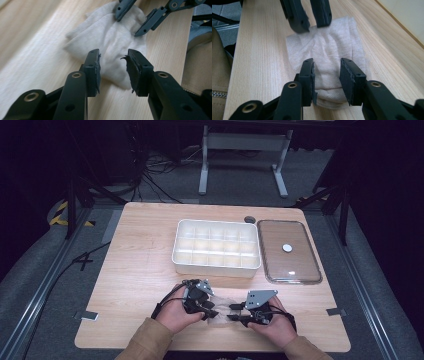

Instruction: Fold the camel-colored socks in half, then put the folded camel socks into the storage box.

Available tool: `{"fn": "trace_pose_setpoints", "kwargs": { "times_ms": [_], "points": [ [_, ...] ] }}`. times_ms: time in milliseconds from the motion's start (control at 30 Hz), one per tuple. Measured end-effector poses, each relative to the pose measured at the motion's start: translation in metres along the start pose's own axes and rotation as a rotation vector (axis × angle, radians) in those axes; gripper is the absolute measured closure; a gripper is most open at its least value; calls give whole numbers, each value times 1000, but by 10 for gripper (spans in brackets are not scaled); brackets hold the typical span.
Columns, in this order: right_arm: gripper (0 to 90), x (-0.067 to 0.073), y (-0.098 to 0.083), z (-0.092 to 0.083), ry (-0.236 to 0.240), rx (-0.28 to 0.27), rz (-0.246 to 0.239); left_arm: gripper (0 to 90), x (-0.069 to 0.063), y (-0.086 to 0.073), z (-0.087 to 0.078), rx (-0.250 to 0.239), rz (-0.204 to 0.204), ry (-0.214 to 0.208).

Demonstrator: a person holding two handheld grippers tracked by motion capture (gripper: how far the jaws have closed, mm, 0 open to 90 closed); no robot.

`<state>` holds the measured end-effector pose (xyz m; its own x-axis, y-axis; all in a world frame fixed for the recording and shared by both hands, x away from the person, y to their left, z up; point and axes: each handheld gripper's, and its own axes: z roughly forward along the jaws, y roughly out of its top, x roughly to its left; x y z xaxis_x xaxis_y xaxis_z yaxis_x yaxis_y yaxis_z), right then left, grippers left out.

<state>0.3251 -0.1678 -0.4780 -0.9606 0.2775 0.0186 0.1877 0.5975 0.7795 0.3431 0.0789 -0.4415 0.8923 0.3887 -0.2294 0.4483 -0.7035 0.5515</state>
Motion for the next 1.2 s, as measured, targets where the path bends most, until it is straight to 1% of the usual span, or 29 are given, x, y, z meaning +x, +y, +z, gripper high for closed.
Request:
{"fn": "trace_pose_setpoints", "kwargs": {
  "times_ms": [33, 133, 200, 233, 300, 333, 367, 400, 433, 500, 533, 567, 600, 633, 700, 800, 867, 900, 967, 1067, 1133, 1200],
  "points": [
    [638, 1, 1, -1, -7, 6, 6, 623, 2, -1, -7, -7, -4, 6],
    [615, 3, 4, -3, -32, 1, 24, 622, 5, -3, -14, -14, -3, 16],
    [621, 5, 8, -6, -52, -7, 14, 620, 5, -4, -16, -15, -3, 16],
    [627, 6, 10, -7, -57, -20, 4, 618, 5, -5, -17, -15, -4, 18],
    [637, 7, 12, -8, -57, -29, 2, 614, 5, -6, -19, -6, -4, 22],
    [658, 8, 13, -10, -60, -28, 2, 613, 2, -7, -21, 12, 1, 43],
    [665, 8, 13, -10, -59, -26, 8, 613, 1, -7, -23, 24, 1, 46],
    [680, 7, 13, -10, -61, -23, 3, 612, 0, -8, -23, 33, -6, 44],
    [706, 6, 12, -9, -68, -15, 6, 613, -1, -8, -24, 46, -12, 43],
    [753, 6, 11, -8, -67, 14, 13, 613, -1, -9, -23, 81, -10, 43],
    [768, 6, 11, -7, -64, 20, 12, 615, 0, -10, -22, 96, -10, 42],
    [776, 6, 11, -6, -63, 28, 8, 617, 1, -10, -21, 102, -4, 46],
    [778, 6, 11, -6, -64, 31, 10, 624, 2, -11, -20, 108, -7, 50],
    [778, 7, 11, -6, -67, 36, 3, 630, 3, -11, -19, 101, -16, 50],
    [777, 7, 12, -5, -70, 35, 1, 636, 4, -12, -18, 106, -14, 48],
    [767, 8, 13, -5, -79, 22, -1, 638, 6, -13, -14, 111, -17, 50],
    [773, 8, 16, -5, -79, 8, -6, 641, 7, -14, -13, 124, -12, 55],
    [782, 8, 17, -5, -76, 4, -6, 644, 7, -14, -11, 114, -18, 58],
    [809, 8, 17, -3, -63, 16, 5, 649, 7, -15, -9, 119, -15, 56],
    [846, 7, 15, 1, -60, 48, 1, 652, 7, -16, -9, 121, -13, 61],
    [860, 6, 14, 1, -63, 58, 4, 652, 7, -16, -10, 120, -11, 62],
    [866, 4, 14, 2, -60, 64, 10, 652, 6, -17, -11, 120, -19, 66]
  ]
}}
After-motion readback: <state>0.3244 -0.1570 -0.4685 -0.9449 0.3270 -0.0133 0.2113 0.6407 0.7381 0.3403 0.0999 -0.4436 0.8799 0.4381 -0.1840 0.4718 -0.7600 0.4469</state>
